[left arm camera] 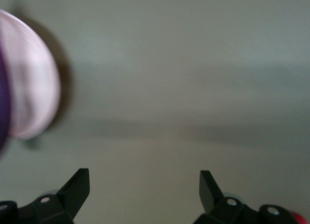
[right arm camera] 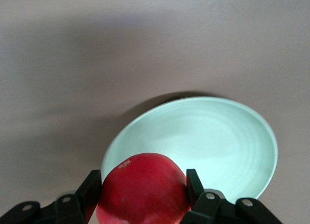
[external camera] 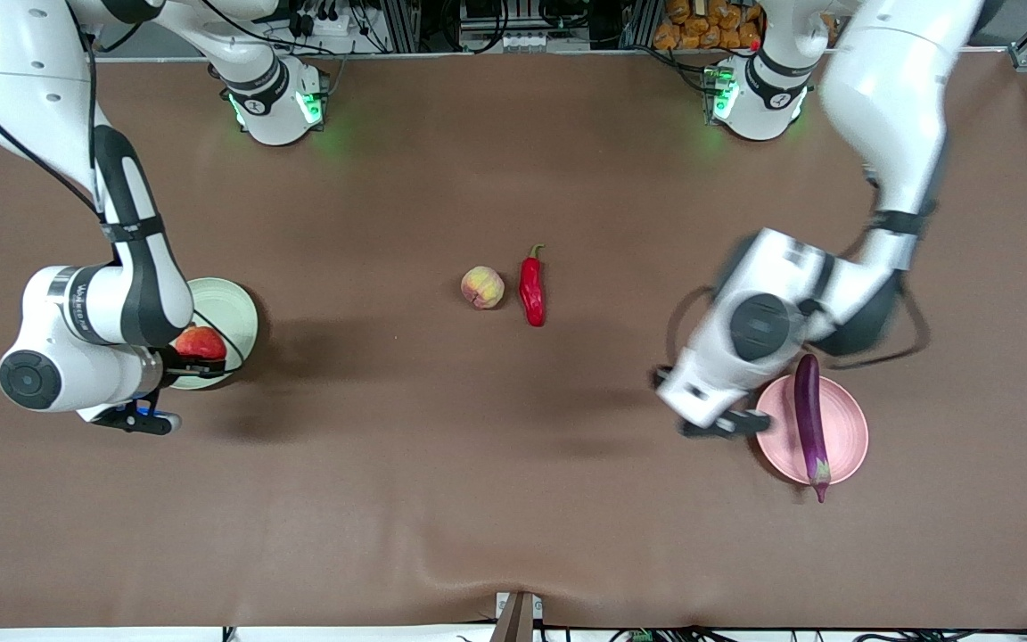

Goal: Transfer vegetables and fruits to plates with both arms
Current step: 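Release the apple on the green plate while the left gripper grasps the pepper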

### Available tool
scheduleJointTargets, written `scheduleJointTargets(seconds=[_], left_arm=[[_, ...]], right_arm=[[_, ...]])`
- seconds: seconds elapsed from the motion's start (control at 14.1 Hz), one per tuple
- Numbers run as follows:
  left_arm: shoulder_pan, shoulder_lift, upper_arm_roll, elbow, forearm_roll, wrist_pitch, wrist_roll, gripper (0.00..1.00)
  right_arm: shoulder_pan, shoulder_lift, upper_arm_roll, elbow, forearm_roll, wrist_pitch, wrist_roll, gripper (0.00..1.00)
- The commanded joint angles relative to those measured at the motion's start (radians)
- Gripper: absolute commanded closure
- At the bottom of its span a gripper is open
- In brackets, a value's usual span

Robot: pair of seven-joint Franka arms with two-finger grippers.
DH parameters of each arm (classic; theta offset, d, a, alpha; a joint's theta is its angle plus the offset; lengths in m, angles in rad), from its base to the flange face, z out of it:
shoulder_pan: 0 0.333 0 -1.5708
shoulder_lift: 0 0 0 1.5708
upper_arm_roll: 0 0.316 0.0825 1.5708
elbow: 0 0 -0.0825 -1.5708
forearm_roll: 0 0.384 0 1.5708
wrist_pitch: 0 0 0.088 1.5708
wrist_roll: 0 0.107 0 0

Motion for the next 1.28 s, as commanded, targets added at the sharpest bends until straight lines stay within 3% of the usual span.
scheduleJointTargets(seconds=[0.0,0.21,0.35,0.43,0.5,0.57,0.85,1.06,1.21], left_arm=[[-0.118,-0.006,-0.005,-0.002,-0.005,-0.029,-0.147,0.00],[-0.225,0.029,-0.005,-0.001,-0.007,-0.019,-0.288,0.00],[-0.271,0.041,-0.006,-0.001,-0.046,0.000,-0.336,0.00],[-0.295,0.049,-0.005,-0.001,-0.089,0.022,-0.360,0.00],[-0.318,0.066,-0.003,-0.005,-0.109,0.041,-0.391,0.00],[-0.343,0.090,0.000,-0.007,-0.106,0.065,-0.413,0.00],[-0.355,0.149,0.005,-0.013,-0.105,0.084,-0.427,0.00],[-0.364,0.170,0.006,-0.013,-0.103,0.084,-0.428,0.00],[-0.378,0.190,0.006,-0.015,-0.103,0.084,-0.431,0.00]], right_arm=[[-0.043,-0.030,-0.001,-0.098,-0.006,0.090,-0.128,1.00],[-0.069,-0.022,-0.053,-0.101,0.013,0.093,-0.312,1.00],[-0.086,-0.012,-0.069,-0.104,0.072,0.100,-0.350,0.99],[-0.089,-0.007,-0.072,-0.106,0.082,0.109,-0.367,0.89],[-0.092,-0.003,-0.073,-0.104,0.083,0.110,-0.377,0.62],[-0.095,0.007,-0.073,-0.106,0.086,0.110,-0.377,0.01],[-0.083,-0.001,-0.072,-0.092,0.092,0.069,-0.364,0.00],[-0.034,-0.015,-0.070,0.014,0.104,-0.090,-0.357,0.00],[-0.011,-0.016,-0.070,0.069,0.164,-0.166,-0.293,0.00]])
